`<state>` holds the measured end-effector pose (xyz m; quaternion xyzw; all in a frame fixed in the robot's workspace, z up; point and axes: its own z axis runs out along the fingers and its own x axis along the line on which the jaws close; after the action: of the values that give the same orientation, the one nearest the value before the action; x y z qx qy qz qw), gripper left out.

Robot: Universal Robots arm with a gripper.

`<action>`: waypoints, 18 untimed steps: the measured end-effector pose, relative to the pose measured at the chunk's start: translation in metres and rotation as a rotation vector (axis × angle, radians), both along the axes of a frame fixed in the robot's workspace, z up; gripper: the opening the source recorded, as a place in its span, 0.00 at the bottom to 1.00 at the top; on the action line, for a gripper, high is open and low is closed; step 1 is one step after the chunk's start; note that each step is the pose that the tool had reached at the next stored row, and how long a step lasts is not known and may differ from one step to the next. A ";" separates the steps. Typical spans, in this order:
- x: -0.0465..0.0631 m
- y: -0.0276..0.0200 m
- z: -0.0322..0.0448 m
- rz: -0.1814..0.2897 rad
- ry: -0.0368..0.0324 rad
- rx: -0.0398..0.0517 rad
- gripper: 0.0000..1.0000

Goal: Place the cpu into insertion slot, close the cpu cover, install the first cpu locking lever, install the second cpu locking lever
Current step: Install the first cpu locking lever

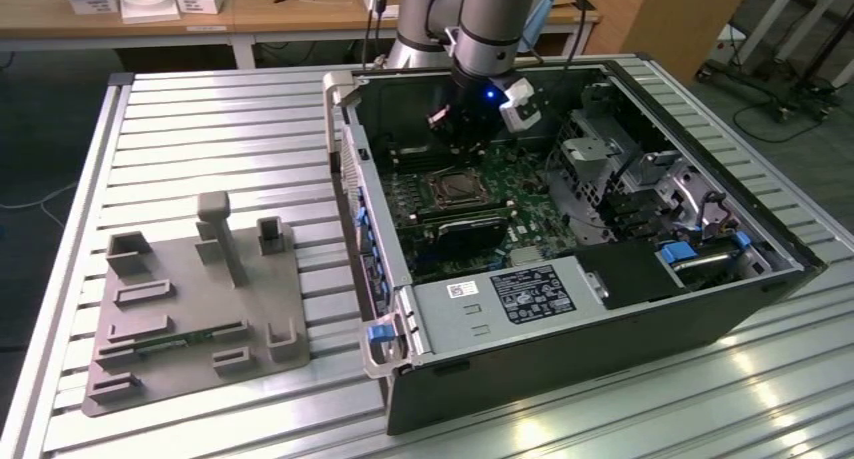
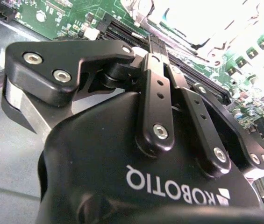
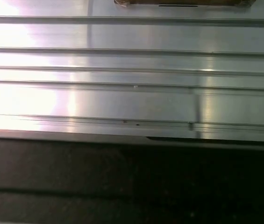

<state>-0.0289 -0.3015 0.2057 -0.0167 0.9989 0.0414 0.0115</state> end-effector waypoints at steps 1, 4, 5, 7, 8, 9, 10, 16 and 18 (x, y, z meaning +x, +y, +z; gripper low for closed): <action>0.000 0.0000 -0.0002 0.000 0.0000 0.0000 0.10; 0.001 0.0002 -0.0009 0.000 0.0000 0.0000 0.10; 0.001 0.0002 -0.0013 0.000 -0.0001 0.0001 0.10; 0.001 0.0003 -0.0021 0.000 -0.0001 0.0001 0.10; 0.001 0.0003 -0.0025 0.000 -0.0001 0.0001 0.10; 0.001 0.0002 -0.0027 0.000 -0.0001 0.0001 0.10; 0.001 0.0002 -0.0029 0.000 0.0000 0.0000 0.10; 0.001 0.0003 -0.0042 0.000 0.0000 0.0000 0.10; 0.001 0.0003 -0.0044 0.000 -0.0002 -0.0013 0.10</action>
<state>-0.0274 -0.3011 0.2013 -0.0168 0.9990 0.0407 0.0116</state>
